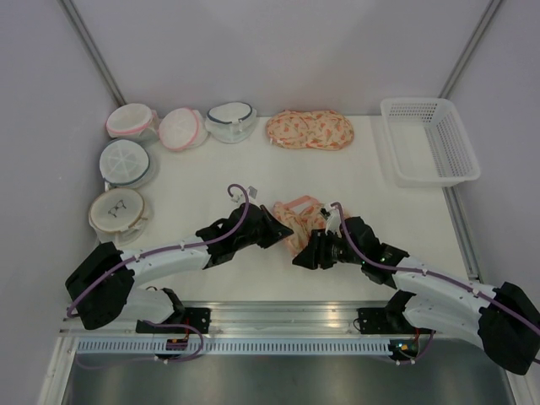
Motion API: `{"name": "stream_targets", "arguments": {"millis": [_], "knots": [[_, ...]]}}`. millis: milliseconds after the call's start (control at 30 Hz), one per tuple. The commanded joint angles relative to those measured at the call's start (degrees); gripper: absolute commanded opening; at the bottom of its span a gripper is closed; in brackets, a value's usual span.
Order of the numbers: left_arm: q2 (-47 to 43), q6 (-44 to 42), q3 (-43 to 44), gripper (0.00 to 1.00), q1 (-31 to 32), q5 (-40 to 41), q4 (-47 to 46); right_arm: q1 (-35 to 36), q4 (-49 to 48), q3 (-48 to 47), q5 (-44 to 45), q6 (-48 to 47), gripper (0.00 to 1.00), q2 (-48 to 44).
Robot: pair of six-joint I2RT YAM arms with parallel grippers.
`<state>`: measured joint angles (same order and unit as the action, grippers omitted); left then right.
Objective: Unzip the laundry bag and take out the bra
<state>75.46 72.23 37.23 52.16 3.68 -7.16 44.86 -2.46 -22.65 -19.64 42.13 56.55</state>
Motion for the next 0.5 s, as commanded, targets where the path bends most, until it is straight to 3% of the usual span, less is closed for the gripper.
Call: {"name": "stream_targets", "arguments": {"millis": [0, 300, 467], "knots": [[0.7, 1.6, 1.1, 0.02, 0.5, -1.7, -2.3, 0.3, -5.3, 2.0, -1.1, 2.8, 0.50, -1.5], [1.2, 3.4, 0.0, 0.02, 1.1, -2.6, -5.4, 0.5, -16.8, 6.0, -2.9, 8.2, 0.48, 1.0], [1.4, 4.0, -1.2, 0.02, 1.3, -3.1, -6.9, 0.5, -18.9, 6.0, -2.9, 8.8, 0.38, 0.7]]}}
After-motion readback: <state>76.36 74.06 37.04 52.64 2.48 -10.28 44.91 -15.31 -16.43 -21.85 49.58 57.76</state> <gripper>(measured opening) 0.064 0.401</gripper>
